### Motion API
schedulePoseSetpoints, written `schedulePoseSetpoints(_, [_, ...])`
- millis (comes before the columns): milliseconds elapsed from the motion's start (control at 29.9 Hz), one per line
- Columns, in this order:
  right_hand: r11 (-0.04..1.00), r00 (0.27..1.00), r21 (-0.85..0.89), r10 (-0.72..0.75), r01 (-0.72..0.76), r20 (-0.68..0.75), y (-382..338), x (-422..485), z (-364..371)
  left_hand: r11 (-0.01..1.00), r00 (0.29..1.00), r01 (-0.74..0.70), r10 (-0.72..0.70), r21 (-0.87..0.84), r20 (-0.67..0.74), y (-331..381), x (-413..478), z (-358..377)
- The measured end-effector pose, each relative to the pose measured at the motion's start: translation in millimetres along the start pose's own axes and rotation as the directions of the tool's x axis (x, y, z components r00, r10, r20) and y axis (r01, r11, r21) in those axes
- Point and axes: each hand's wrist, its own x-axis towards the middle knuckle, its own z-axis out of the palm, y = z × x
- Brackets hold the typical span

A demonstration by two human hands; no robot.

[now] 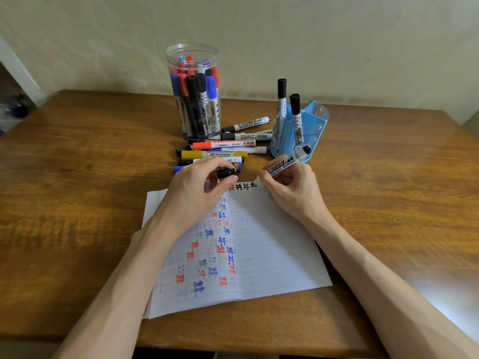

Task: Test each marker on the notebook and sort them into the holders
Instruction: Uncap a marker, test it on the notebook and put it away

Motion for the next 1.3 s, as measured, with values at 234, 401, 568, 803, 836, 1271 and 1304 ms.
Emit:
schedulePoseSetpoints(234, [0.998,0.998,0.055,0.044,-0.041,-0.047,0,1,-2,1.0,1.0,0.003,-0.003,-0.018,0.006,1,0,0])
schedulePoseSetpoints(401, [0.998,0.998,0.037,0.043,-0.041,-0.047,0,0,-1,1.0,1.0,-0.018,0.018,-0.017,0.004,0,0,1])
schedulePoseSetpoints(568, [0.999,0.999,0.005,0.038,-0.038,-0.028,-3,-1,-2,0.999,0.999,-0.034,0.034,-0.018,-0.001,-1,0,0])
schedulePoseSetpoints(803, [0.993,0.997,0.088,0.075,-0.073,-0.02,-4,0,-4,0.999,1.0,0.001,-0.001,-0.053,0.001,-2,-1,0])
schedulePoseSetpoints(836, [0.989,0.997,0.132,0.077,-0.073,-0.02,-6,-1,-5,0.997,1.0,0.007,-0.007,-0.07,-0.004,-1,-1,-1])
schedulePoseSetpoints(1271, [0.884,0.993,0.463,0.007,-0.063,0.12,-20,-7,-12,0.989,0.999,-0.034,0.031,-0.144,-0.025,3,0,-2])
schedulePoseSetpoints(1304, [0.89,0.992,0.453,-0.004,-0.055,0.128,-20,-8,-11,0.989,0.999,-0.037,0.034,-0.145,-0.025,3,0,-2])
